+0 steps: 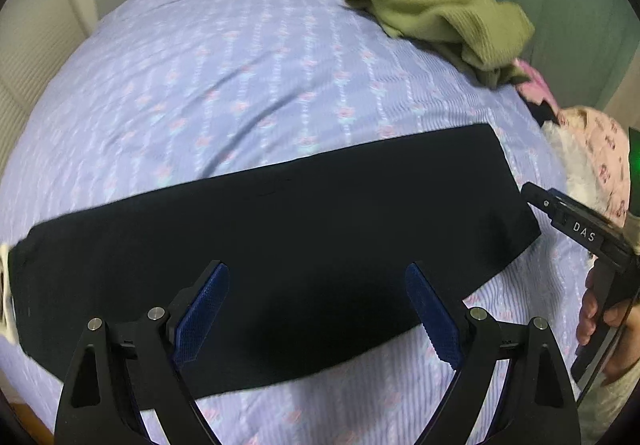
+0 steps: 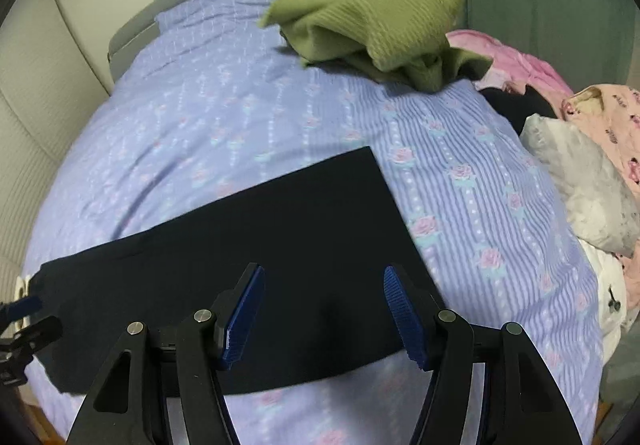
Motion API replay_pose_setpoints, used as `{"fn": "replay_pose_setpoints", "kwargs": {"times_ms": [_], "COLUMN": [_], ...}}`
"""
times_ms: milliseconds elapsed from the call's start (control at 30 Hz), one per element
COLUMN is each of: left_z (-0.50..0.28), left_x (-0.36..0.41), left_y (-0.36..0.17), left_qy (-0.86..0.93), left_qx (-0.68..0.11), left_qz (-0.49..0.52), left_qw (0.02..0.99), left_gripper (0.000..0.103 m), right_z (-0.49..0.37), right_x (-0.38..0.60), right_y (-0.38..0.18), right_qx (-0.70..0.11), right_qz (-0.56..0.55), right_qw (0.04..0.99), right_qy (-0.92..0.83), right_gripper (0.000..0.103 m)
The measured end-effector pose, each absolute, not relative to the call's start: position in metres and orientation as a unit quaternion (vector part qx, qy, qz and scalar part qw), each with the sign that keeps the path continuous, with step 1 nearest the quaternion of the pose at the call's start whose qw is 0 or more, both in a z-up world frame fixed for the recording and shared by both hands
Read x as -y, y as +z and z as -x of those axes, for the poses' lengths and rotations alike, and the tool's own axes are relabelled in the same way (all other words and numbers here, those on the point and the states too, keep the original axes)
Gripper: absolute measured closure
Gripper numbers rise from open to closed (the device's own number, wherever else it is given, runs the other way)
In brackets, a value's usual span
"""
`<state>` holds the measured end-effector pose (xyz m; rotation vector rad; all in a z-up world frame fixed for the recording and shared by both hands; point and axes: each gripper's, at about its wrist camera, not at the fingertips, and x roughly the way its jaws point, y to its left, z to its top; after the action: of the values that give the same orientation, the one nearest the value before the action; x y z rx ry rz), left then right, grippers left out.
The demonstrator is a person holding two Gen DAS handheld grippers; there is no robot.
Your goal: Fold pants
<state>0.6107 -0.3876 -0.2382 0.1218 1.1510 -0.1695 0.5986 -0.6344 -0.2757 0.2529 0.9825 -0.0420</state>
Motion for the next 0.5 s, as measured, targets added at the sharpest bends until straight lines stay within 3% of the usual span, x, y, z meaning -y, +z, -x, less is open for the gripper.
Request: {"fn": "replay_pose_setpoints", "kwargs": {"times_ms": [500], "left_z": [-0.625], "left_x": [0.456], "left_y": [-0.282], "left_qy": [-0.126], "left_qx": [-0.564], "left_qz": [-0.125], "left_qw": [0.806], "left_gripper": [0.013], "right_z": [-0.644], "right_x": [0.697], "right_y": [-0.354], "right_qx": [-0.531], "right_qz": [-0.175], "right_qw": [0.829], "right_qy": [-0.016], "right_gripper": [0.04]}}
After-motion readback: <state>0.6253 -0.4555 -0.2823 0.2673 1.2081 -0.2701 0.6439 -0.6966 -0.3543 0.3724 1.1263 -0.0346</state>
